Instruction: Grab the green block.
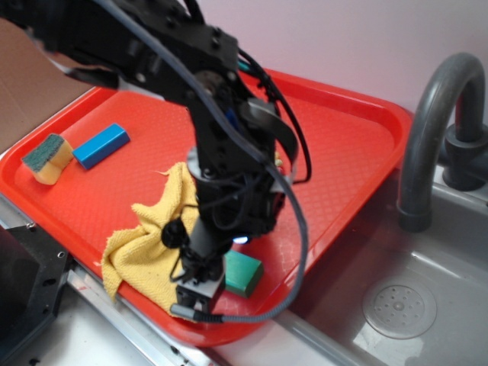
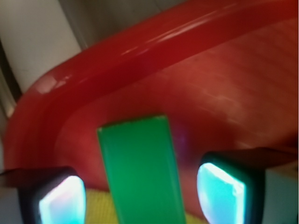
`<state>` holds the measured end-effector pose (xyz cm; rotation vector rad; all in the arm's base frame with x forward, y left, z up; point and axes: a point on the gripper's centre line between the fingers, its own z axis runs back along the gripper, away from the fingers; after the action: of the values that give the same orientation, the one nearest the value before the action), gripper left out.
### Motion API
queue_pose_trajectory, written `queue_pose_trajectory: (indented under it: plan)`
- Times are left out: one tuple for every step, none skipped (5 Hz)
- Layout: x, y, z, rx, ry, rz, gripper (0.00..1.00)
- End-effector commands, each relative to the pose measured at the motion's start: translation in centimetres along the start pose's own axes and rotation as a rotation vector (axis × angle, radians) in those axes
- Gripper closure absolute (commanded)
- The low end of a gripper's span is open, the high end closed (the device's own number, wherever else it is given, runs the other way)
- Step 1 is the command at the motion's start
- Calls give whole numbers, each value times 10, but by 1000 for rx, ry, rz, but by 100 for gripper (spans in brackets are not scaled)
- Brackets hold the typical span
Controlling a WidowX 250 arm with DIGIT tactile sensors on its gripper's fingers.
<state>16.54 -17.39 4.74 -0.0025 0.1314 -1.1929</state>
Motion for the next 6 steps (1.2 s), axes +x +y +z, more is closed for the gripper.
queue_pose_trajectory:
  plan:
    - [2,-11,-15,27,46,-18,20]
    - [4,-14,-17,46,43,-49,100]
    - [10,-22,-19,48,46,-66,100]
    - [9,-21,-16,61,54,-37,100]
    - [-13,16,35,12,-70,203,100]
    - [-39,40,84,30,-150,449,100]
